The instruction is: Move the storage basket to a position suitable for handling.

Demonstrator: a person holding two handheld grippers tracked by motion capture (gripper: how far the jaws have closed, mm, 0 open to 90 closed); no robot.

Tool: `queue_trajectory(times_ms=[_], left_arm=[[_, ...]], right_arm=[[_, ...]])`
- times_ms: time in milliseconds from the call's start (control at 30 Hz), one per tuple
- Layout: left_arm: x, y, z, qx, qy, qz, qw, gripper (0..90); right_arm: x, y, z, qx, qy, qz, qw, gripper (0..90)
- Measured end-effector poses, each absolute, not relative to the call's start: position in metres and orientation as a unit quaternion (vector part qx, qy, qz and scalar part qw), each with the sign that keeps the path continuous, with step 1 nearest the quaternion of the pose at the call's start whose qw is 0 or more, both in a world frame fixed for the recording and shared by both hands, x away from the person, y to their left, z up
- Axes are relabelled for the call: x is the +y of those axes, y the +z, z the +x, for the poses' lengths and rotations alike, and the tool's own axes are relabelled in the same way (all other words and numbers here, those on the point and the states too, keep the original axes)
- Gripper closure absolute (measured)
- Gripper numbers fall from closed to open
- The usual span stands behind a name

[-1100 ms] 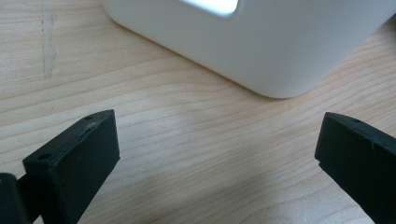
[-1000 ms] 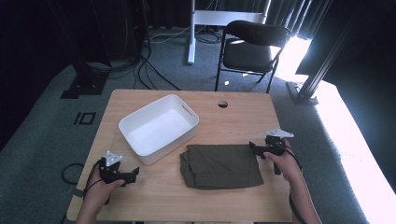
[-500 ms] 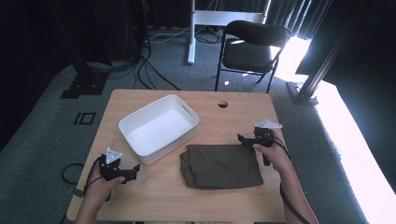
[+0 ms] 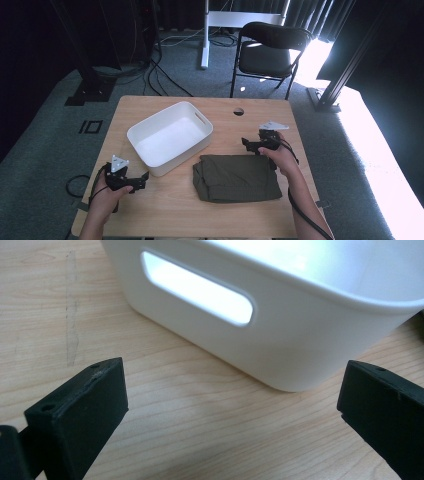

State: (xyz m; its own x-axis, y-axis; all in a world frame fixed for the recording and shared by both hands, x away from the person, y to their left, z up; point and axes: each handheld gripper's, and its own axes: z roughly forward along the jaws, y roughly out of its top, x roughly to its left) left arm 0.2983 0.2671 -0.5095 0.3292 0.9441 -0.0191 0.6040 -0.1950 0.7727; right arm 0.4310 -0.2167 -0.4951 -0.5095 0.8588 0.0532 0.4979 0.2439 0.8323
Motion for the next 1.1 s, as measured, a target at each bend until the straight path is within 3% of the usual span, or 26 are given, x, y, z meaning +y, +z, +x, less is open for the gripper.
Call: queue_trajectory(times_ms=[1100], left_arm=[[0.265,-0.468,0.3,0.507,0.245,0.721,0.404,1.1]], right_arm=[[-0.1,-0.478,0.482,0.779,0.449,0.385,0.209,13.4]])
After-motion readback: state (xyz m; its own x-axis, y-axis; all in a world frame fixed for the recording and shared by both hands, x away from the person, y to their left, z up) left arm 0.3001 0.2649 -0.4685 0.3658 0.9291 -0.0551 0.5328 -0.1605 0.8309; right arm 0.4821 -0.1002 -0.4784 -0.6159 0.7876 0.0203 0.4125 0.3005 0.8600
